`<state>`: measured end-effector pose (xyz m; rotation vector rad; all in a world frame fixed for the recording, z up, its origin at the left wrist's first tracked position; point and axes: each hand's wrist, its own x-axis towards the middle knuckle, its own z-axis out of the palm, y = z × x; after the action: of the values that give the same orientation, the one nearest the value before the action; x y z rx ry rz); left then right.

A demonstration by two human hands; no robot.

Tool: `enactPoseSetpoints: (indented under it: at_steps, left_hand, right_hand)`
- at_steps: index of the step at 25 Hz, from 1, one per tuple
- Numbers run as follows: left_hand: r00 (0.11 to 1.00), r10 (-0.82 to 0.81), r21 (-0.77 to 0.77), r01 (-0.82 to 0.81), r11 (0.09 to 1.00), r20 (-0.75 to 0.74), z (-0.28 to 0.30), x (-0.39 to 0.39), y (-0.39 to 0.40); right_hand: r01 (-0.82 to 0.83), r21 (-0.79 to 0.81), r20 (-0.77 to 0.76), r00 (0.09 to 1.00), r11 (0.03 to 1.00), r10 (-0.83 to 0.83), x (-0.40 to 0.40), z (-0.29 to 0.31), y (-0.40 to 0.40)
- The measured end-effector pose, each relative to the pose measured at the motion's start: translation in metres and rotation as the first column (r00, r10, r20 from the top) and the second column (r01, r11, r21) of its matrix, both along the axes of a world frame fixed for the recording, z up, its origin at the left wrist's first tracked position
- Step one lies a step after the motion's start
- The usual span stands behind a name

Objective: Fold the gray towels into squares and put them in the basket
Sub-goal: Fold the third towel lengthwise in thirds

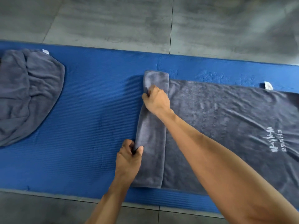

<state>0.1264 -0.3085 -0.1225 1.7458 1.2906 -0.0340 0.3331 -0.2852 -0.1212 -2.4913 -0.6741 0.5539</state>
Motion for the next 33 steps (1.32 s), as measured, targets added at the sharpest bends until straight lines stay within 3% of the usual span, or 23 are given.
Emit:
enactPoseSetpoints:
  at_steps: [3,6,10,13,16,18,22,25,28,31,33]
  left_hand:
    - [1.0,0.018,-0.059,-0.019,0.998,-0.021,0.004,-0.009,0.004]
    - [0.994,-0.059,-0.048,0.055,0.997,-0.09,0.001,-0.015,0.002]
    - [0.993,-0.079,-0.015,0.078,0.997,-0.083,0.003,-0.019,0.0]
    - [0.996,-0.083,-0.016,0.082,0.996,-0.033,0.009,-0.024,-0.002]
    - [0.991,-0.132,0.012,0.132,0.991,0.024,0.027,-0.022,-0.01]
    - [0.979,-0.194,0.055,0.191,0.98,0.055,0.038,-0.016,-0.021]
    - [0.94,-0.32,0.114,0.307,0.945,0.117,0.055,0.0,-0.058]
    - [0.876,-0.45,0.135,0.431,0.892,0.175,0.061,0.013,-0.089]
    - [0.826,-0.512,0.039,0.518,0.855,0.235,0.052,0.022,-0.11]
    - [0.88,-0.452,0.095,0.442,0.892,0.148,0.026,0.017,-0.11]
    - [0.918,-0.395,0.123,0.389,0.913,0.033,0.011,0.008,-0.102]
  right_hand:
    - [0.005,-0.131,0.058,0.998,0.991,0.003,-0.014,0.004,-0.001]
    - [-0.093,-0.3,0.195,0.968,0.95,0.156,-0.038,0.005,-0.005]
    - [-0.121,-0.271,0.203,0.963,0.955,0.18,-0.049,0.004,-0.005]
    - [-0.043,-0.121,0.035,0.998,0.992,0.047,-0.042,0.005,-0.013]
    - [0.143,0.111,-0.283,0.953,0.983,-0.107,-0.03,0.006,-0.032]
    - [0.31,0.291,-0.438,0.884,0.905,-0.162,-0.022,0.007,-0.049]
    - [0.509,0.424,-0.562,0.796,0.75,-0.223,-0.011,0.014,-0.094]
    - [0.631,0.398,-0.606,0.726,0.666,-0.325,0.001,0.013,-0.131]
    - [0.761,0.208,-0.759,0.522,0.615,-0.389,0.008,0.008,-0.156]
    - [0.801,0.076,-0.806,0.4,0.594,-0.436,-0.012,0.008,-0.194]
    - [0.738,-0.001,-0.811,0.394,0.674,-0.433,-0.04,0.007,-0.227]
